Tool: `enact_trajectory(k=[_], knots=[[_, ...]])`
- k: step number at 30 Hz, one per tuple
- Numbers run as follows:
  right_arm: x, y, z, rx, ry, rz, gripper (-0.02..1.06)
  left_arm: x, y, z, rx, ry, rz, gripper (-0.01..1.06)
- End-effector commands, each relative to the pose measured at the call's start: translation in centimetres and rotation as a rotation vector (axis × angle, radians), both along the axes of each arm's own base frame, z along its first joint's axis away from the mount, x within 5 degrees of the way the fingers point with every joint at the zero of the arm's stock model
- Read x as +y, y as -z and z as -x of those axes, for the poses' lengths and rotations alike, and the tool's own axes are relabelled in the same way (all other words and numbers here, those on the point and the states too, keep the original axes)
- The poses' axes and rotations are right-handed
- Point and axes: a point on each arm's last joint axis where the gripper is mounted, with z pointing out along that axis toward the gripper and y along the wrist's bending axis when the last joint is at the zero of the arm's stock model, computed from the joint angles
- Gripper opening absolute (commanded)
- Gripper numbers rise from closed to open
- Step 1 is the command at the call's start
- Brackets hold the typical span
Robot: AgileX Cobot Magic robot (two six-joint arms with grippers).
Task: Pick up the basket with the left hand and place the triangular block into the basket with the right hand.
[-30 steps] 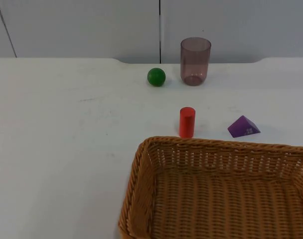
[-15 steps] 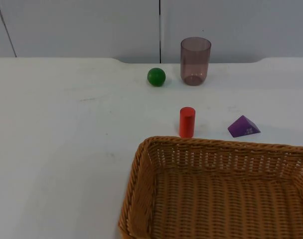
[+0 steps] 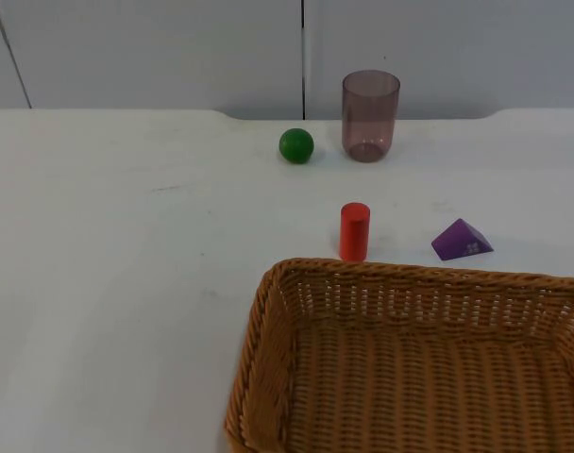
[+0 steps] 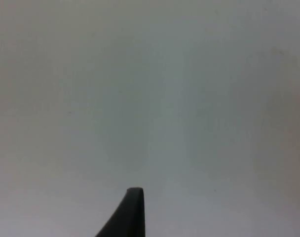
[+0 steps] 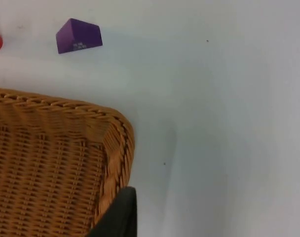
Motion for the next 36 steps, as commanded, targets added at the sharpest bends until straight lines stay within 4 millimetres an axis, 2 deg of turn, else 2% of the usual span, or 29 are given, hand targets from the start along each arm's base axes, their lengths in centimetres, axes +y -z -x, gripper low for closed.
enact_trajectory(k=[1,5,8,9,12,13,14,18,19,23,24,29,30,35,36], knots=[[-0.1,-0.3,-0.1,-0.016,0.006,0.003,1.05,-0.7,0.3,-0.8,0.010,0.054,0.053,1.03],[-0.1,-0.3,-0.1,-0.016,0.006,0.003,1.05,-2.5,1.6,-2.1,0.057,0.126,0.099,1.01],[-0.1,-0.2,0.0,-0.013,0.006,0.004,1.05,-5.1,3.3,-3.4,0.075,0.214,0.087,1.01],[-0.1,-0.2,0.0,-0.013,0.006,0.004,1.05,-5.1,3.3,-3.4,0.075,0.214,0.087,1.01],[-0.1,-0.2,0.0,-0.013,0.006,0.004,1.05,-8.0,5.1,-4.5,0.108,0.260,0.099,1.01],[-0.1,-0.2,0.0,-0.013,0.006,0.004,1.05,-8.0,5.1,-4.5,0.108,0.260,0.099,1.01],[-0.1,-0.2,0.0,-0.013,0.006,0.004,1.05,-9.6,5.9,-5.0,0.127,0.295,0.098,1.01],[-0.1,-0.2,0.0,-0.013,0.006,0.004,1.05,-13.6,7.3,-6.4,0.156,0.382,0.086,1.01],[-0.1,-0.2,0.0,-0.013,0.006,0.004,1.05,-13.6,7.3,-6.4,0.156,0.382,0.086,1.01],[-0.1,-0.2,0.0,-0.006,0.006,0.007,1.05,-16.7,9.4,-7.8,0.202,0.418,0.071,1.01],[-0.1,-0.2,0.0,-0.006,0.006,0.007,1.05,-16.7,9.4,-7.8,0.202,0.418,0.071,1.01],[-0.2,-0.2,0.0,-0.007,0.005,0.011,1.05,-19.0,12.6,-9.2,0.275,0.428,0.058,1.01],[-0.2,-0.2,0.0,-0.007,0.005,0.011,1.05,-19.0,12.6,-9.2,0.275,0.428,0.058,1.01],[-0.2,-0.2,0.0,-0.008,0.005,0.011,1.05,-20.2,15.8,-9.3,0.307,0.410,0.038,1.01],[-0.2,-0.2,0.0,-0.008,0.005,0.011,1.05,-20.2,15.8,-9.3,0.307,0.410,0.038,1.01]])
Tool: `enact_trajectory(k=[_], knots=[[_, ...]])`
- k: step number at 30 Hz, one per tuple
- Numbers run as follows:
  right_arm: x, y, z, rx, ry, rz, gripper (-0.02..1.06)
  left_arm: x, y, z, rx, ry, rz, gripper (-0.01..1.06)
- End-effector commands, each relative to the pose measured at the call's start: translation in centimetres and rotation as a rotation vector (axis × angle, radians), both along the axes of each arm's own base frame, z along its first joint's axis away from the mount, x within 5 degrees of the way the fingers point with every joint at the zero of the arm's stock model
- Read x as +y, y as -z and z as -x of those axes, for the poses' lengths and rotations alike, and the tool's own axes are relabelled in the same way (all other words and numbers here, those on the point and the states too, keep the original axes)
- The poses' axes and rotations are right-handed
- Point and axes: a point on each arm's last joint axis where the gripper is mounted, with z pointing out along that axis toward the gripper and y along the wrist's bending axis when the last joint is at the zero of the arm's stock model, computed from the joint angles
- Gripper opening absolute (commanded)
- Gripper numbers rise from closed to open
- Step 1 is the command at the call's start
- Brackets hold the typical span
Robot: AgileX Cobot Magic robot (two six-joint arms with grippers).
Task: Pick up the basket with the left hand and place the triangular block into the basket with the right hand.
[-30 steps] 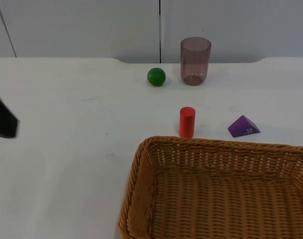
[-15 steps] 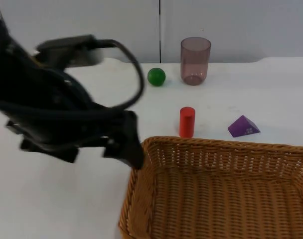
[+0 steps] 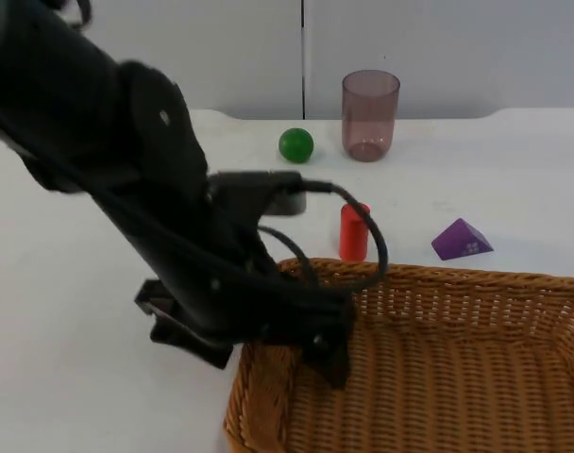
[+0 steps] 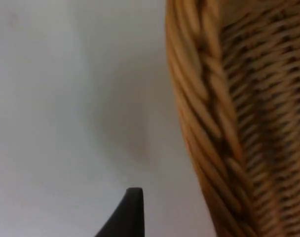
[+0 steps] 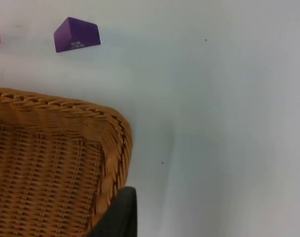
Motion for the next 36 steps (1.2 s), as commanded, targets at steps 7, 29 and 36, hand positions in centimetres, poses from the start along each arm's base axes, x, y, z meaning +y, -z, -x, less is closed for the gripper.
enact_trajectory(k=[7,29,36], knots=[[-0.1,-0.2,0.0,-0.013,0.006,0.005,1.05,-0.5,2.5,-0.3,0.031,-0.065,-0.005,0.88],[-0.1,-0.2,0.0,-0.015,0.006,0.005,1.05,2.0,-2.5,-0.2,0.104,-0.057,0.060,0.00],[-0.1,-0.2,0.0,-0.015,0.006,0.005,1.05,6.8,-8.7,-0.4,0.048,-0.074,0.141,0.00]])
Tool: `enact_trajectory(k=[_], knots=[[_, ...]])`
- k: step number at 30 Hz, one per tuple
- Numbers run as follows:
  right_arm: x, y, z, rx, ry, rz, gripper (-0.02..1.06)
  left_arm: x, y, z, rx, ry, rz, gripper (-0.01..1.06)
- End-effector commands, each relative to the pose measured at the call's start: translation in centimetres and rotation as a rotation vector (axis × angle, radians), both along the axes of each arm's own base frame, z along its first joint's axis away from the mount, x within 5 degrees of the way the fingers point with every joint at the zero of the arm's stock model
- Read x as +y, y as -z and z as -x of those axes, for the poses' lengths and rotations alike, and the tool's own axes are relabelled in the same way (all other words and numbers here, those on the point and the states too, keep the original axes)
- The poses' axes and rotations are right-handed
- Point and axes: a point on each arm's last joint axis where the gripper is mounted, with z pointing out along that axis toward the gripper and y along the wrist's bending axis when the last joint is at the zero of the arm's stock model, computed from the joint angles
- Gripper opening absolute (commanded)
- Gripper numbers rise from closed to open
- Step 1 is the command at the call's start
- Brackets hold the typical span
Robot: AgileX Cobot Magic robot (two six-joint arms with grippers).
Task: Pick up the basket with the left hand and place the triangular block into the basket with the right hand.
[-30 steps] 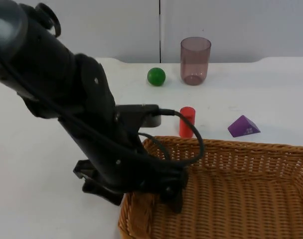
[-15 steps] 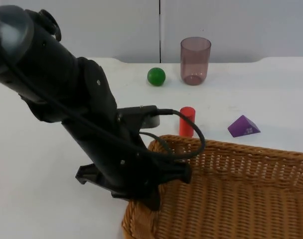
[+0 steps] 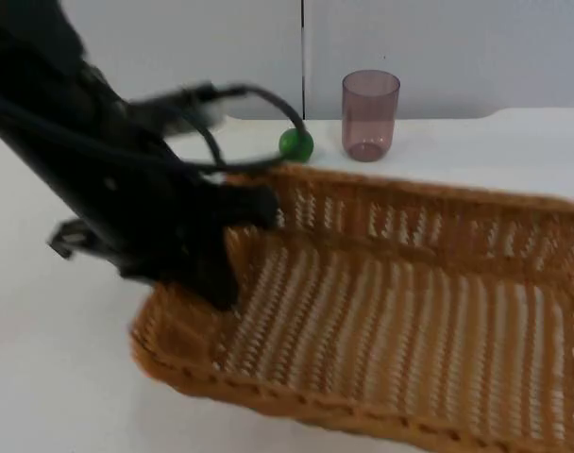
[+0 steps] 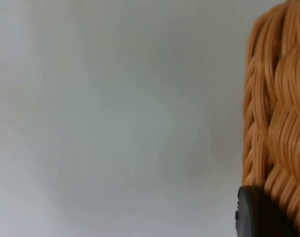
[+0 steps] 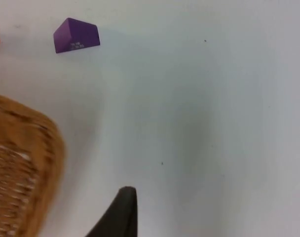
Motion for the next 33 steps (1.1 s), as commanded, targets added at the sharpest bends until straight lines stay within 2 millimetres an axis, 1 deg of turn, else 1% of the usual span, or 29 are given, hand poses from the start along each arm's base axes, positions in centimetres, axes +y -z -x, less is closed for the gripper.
enact_trajectory(k=[1,2,4,5,6,10,11,12,15,16,19,22,29,33], knots=[[-0.1,-0.2,0.0,-0.013,0.004,0.006,1.05,1.5,-1.9,0.5,-0.007,0.007,0.028,0.00],[-0.1,-0.2,0.0,-0.013,0.004,0.006,1.05,2.3,-2.4,0.7,-0.009,-0.010,0.033,0.00],[-0.1,-0.2,0.0,-0.013,0.004,0.006,1.05,4.5,-2.7,1.0,-0.015,-0.069,0.035,0.00],[-0.1,-0.2,0.0,-0.013,0.004,0.006,1.05,5.6,-2.5,1.3,-0.016,-0.091,0.031,0.00],[-0.1,-0.2,0.0,-0.013,0.004,0.006,1.05,5.6,-2.5,1.3,-0.016,-0.091,0.031,0.00],[-0.1,-0.2,-0.1,-0.017,0.004,0.004,1.05,10.4,-1.6,2.2,0.006,-0.196,0.013,0.00],[-0.1,-0.2,-0.1,-0.017,0.004,0.004,1.05,10.4,-1.6,2.2,0.006,-0.196,0.013,0.00],[-0.1,-0.2,-0.1,-0.019,0.004,0.004,1.05,12.1,-1.3,2.5,0.025,-0.242,0.018,0.00],[-0.1,-0.3,-0.1,-0.023,0.004,0.004,1.05,14.8,-1.3,2.7,0.041,-0.272,0.033,0.00],[-0.1,-0.3,-0.1,-0.023,0.004,0.004,1.05,14.8,-1.3,2.7,0.041,-0.272,0.033,0.00],[-0.1,-0.3,-0.1,-0.028,0.004,0.004,1.05,16.6,-1.3,2.8,0.038,-0.335,0.034,0.00],[-0.1,-0.3,-0.1,-0.028,0.004,0.004,1.05,17.5,-1.3,2.8,0.032,-0.361,0.036,0.00],[0.1,0.3,-0.2,-0.037,-0.008,-0.013,1.05,17.5,-1.3,2.9,0.033,-0.346,0.038,0.00],[0.6,0.1,-0.6,-0.027,-0.115,-0.002,1.05,17.5,-1.3,2.9,0.033,-0.346,0.038,0.00]])
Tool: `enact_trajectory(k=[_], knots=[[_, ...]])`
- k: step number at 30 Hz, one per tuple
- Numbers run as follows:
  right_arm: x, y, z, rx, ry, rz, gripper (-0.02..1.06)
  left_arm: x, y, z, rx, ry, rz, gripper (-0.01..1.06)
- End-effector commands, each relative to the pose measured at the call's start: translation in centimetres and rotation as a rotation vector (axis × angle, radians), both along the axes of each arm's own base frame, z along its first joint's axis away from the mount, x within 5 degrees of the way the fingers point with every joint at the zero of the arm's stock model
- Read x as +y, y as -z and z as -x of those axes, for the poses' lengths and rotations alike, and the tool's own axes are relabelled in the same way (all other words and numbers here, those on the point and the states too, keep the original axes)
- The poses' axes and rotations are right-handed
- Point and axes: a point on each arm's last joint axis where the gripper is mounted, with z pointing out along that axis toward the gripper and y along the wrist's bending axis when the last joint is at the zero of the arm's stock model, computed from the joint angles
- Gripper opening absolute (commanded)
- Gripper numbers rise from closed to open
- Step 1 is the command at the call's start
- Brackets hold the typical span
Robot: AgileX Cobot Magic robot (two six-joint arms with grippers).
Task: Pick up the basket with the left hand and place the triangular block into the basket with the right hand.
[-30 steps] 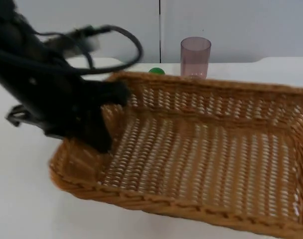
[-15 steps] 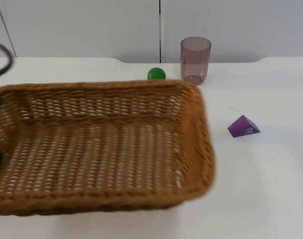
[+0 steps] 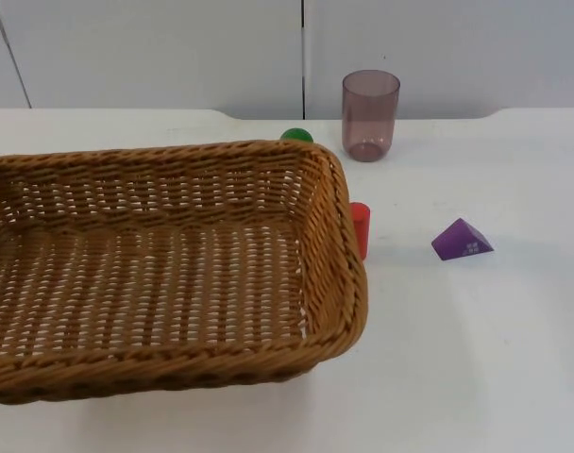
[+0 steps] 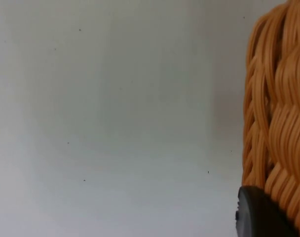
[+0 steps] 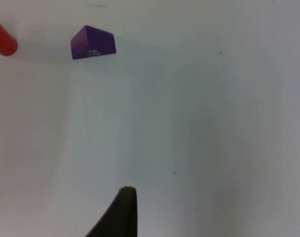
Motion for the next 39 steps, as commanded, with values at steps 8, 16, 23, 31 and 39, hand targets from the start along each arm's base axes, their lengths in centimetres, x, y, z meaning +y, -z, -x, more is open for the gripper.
enact_trajectory(k=[8,16,23,31,39], knots=[[0.5,-2.7,-4.2,0.032,-0.137,0.039,1.03,-0.2,-0.5,0.1,-0.011,-0.010,0.028,0.00],[0.7,-0.1,-10.5,0.181,-0.192,0.062,1.02,-0.2,-0.4,0.1,-0.010,-0.010,0.029,0.00],[1.6,2.6,-13.8,0.252,-0.334,0.057,1.02,-0.2,-0.4,0.1,-0.009,-0.009,0.027,0.00],[6.6,5.7,-19.4,0.228,-0.778,0.252,0.99,-0.2,-0.5,0.1,-0.008,-0.010,0.033,0.00],[10.6,8.8,-23.1,0.214,-1.047,0.378,0.98,-0.3,-0.5,0.2,0.003,-0.004,0.042,0.00]])
